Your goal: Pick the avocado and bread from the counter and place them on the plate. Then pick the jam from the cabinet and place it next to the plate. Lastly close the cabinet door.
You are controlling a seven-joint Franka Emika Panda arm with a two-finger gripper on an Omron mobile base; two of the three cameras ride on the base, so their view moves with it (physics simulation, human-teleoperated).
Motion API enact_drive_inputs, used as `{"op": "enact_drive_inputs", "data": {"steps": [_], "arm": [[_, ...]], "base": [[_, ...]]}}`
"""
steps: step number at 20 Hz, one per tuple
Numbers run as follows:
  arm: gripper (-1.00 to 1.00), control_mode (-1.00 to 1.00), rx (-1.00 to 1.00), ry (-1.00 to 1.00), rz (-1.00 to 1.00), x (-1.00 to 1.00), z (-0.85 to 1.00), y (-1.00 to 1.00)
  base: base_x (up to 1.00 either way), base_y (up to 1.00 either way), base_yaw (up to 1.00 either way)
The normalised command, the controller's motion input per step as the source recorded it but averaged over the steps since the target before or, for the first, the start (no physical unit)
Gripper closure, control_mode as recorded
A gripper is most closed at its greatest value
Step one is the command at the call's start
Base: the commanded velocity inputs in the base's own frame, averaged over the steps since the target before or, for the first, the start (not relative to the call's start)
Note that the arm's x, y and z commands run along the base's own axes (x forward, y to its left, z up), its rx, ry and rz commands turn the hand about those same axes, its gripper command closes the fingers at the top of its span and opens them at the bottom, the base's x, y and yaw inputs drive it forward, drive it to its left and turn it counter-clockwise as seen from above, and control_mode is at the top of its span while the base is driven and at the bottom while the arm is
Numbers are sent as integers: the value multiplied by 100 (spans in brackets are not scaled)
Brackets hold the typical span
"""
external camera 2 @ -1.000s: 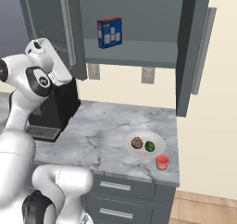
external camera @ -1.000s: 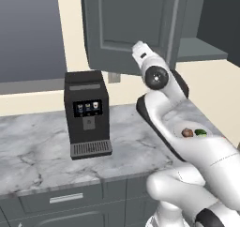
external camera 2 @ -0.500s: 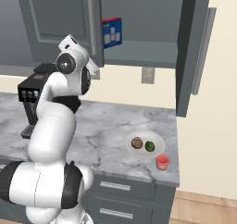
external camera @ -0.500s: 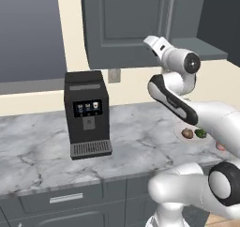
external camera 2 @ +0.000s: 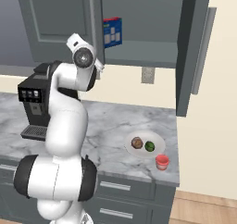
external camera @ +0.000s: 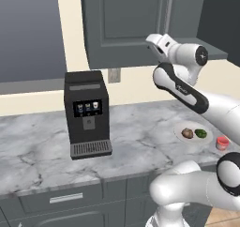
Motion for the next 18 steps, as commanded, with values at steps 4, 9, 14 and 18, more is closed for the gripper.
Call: {"op": "enact_drive_inputs", "data": {"steps": [4,9,14,18], "arm": [[-100,-100,0,0,0,-30,0,0],[-100,-100,0,0,0,-64,0,0],[-100,-100,6,10,-11,-100,5,-19],[-100,-100,9,19,-18,-100,3,-38]], "base": [[0,0,0],[0,0,0],[0,0,0],[0,0,0]]}}
